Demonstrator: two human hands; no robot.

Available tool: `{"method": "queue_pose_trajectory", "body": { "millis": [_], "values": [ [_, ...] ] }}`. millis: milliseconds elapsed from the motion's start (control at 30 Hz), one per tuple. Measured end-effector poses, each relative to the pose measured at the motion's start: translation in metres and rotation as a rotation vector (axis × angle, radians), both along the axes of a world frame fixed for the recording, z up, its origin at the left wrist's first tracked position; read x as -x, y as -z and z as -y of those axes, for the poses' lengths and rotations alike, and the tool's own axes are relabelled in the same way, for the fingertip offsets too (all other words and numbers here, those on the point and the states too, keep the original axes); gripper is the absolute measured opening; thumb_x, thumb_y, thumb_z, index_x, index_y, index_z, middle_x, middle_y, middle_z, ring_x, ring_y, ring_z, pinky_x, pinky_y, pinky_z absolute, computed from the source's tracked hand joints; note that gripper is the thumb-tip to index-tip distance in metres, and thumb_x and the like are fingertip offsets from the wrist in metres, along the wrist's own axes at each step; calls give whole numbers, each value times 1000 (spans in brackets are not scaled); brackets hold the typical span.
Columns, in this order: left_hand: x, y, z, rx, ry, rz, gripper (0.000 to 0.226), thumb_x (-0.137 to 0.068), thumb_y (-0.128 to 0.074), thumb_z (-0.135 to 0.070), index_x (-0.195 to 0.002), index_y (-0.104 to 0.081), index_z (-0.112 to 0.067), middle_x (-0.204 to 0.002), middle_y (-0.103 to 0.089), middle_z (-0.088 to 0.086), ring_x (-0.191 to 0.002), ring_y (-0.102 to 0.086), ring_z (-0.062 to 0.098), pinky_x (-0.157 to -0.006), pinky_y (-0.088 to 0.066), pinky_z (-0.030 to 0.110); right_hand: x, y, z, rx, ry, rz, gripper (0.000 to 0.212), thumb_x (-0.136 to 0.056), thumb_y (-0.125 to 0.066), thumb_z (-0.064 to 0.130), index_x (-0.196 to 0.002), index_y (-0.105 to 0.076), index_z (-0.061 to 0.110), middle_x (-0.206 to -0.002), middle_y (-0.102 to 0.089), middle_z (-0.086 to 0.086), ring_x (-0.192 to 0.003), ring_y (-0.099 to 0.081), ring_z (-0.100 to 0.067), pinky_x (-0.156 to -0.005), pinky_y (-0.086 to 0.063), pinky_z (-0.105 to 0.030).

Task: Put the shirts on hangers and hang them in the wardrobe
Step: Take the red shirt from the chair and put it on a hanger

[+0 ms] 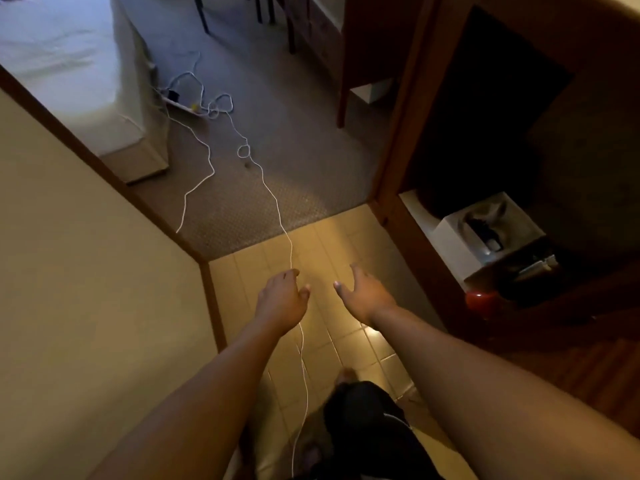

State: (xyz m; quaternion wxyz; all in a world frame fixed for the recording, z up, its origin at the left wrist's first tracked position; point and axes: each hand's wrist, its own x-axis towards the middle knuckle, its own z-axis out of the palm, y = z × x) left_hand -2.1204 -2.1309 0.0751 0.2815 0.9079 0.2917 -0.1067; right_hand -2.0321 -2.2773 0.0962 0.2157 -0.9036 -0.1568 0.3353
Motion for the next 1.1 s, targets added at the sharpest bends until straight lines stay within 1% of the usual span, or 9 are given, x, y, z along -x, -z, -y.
{"method": "queue_pose_trajectory", "body": {
  "millis": [133,233,333,400,500,633,867,967,1100],
  "values": [
    [-95,0,-49,-10,19,9,51,-98,-45,-39,-142,-39,-13,-142,-46,8,-132,-40,24,-108,-36,41,-91,9,-51,-2,10,4,65,-97,-40,50,-151,-16,22,-154,-29,-10,-136,-36,-32,-105,-36,-42],
    [-176,0,-89,-20,9,25,50,-98,-46,-38,-140,-43,-11,-139,-49,9,-130,-43,24,-107,-37,41,-166,14,-95,-24,3,18,66,-97,-40,51,-152,-16,23,-155,-26,-8,-138,-33,-31,-108,-35,-43],
    [-253,-4,-126,-9,-8,4,48,-98,-46,-37,-137,-44,-10,-136,-51,10,-127,-44,26,-104,-39,43,-246,8,-129,-28,11,11,68,-96,-40,51,-153,-16,23,-157,-23,-8,-139,-31,-31,-111,-32,-44],
    [-303,-9,-147,-3,-9,-6,49,-98,-45,-38,-139,-42,-10,-138,-48,10,-128,-43,26,-104,-38,43,-299,0,-148,-34,5,13,66,-98,-39,49,-153,-15,22,-158,-20,-8,-141,-29,-31,-110,-30,-42],
    [-372,-21,-174,37,-12,8,52,-99,-44,-38,-142,-37,-10,-142,-45,10,-132,-39,27,-107,-36,41,-371,-10,-177,-26,-7,36,65,-99,-39,48,-153,-16,20,-158,-20,-9,-141,-28,-31,-109,-30,-41],
    [-463,-25,-220,43,28,30,54,-99,-44,-38,-144,-35,-10,-145,-42,10,-133,-38,26,-109,-34,41,-461,-12,-224,-17,1,65,67,-97,-39,51,-152,-15,21,-157,-22,-10,-140,-30,-31,-111,-31,-45],
    [-619,-24,-344,91,50,47,56,-98,-45,-40,-145,-33,-13,-146,-41,8,-135,-36,25,-110,-34,41,-615,-12,-343,5,79,60,69,-96,-40,53,-153,-12,26,-158,-19,-7,-142,-28,-29,-111,-30,-45],
    [-681,-37,-401,84,70,57,57,-98,-45,-41,-145,-32,-11,-147,-40,10,-135,-36,26,-108,-33,41,-668,-20,-403,-5,136,28,68,-96,-41,52,-153,-10,30,-160,-14,-5,-144,-23,-30,-111,-29,-46],
    [-761,-54,-472,62,91,41,60,-98,-43,-44,-147,-29,-14,-152,-33,8,-139,-30,26,-111,-29,42,-740,-34,-470,-39,179,74,69,-95,-42,53,-153,-11,31,-159,-16,-5,-143,-25,-30,-109,-32,-48]
  ]
}}
